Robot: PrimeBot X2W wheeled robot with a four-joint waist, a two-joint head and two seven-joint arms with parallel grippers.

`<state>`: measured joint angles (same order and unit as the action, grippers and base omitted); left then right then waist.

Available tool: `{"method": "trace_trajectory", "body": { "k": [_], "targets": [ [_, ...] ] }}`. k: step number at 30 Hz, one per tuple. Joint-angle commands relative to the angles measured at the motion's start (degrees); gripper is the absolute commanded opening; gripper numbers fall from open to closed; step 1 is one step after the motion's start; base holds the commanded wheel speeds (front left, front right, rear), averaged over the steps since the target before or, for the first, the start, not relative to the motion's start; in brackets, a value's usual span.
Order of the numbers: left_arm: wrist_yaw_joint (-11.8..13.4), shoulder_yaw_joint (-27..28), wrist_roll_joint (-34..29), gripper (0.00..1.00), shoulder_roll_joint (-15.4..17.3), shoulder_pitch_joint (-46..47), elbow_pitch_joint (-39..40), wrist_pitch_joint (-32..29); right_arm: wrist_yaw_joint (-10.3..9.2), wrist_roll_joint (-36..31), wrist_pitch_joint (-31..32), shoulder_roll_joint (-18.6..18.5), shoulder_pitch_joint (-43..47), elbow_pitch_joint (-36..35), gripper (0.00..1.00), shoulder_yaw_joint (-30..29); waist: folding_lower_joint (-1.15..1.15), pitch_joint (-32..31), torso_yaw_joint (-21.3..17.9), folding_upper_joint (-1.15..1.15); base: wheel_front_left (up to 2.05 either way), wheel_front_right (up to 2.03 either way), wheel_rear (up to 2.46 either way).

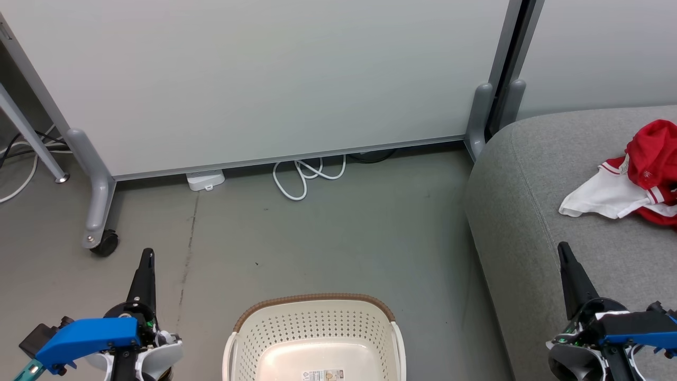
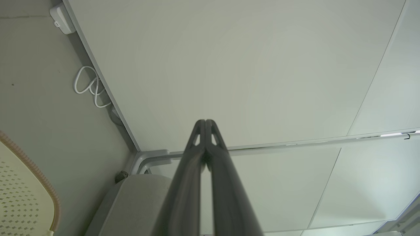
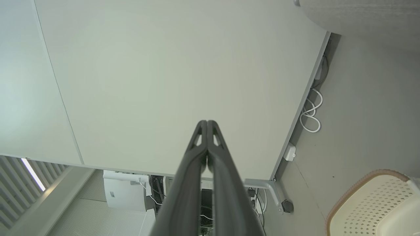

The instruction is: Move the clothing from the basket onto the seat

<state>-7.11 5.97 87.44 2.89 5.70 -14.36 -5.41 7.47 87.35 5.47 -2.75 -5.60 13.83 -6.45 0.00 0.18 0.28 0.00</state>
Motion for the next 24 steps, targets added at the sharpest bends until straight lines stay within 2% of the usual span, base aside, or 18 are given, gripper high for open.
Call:
{"method": "trace_trajectory", "body": {
  "k": [1, 12, 24],
  "targets": [
    [-0.6, 0.3, 1.2, 0.0, 0.0, 0.7, 0.4, -0.3, 0.04, 1.2, 0.2, -0.2, -0.7, 0.1, 0.0, -0.1, 0.0, 0.0, 0.0, 0.0, 0.0, 0.0, 0.0],
    [-0.7, 0.7, 5.1, 0.0, 0.0, 0.8, 0.4, -1.3, 0.04, 5.2, 1.3, -0.2, -1.0, 0.3, 0.0, -0.1, 0.0, 0.0, -0.3, 0.0, 0.0, 0.0, 0.0],
    [-0.6, 0.7, 5.0, 0.0, 0.0, 0.8, 0.4, -1.3, 0.04, 5.1, 1.3, -0.2, -0.9, 0.3, 0.0, -0.1, 0.0, 0.0, -0.3, 0.0, 0.0, 0.0, 0.0]
  ]
}}
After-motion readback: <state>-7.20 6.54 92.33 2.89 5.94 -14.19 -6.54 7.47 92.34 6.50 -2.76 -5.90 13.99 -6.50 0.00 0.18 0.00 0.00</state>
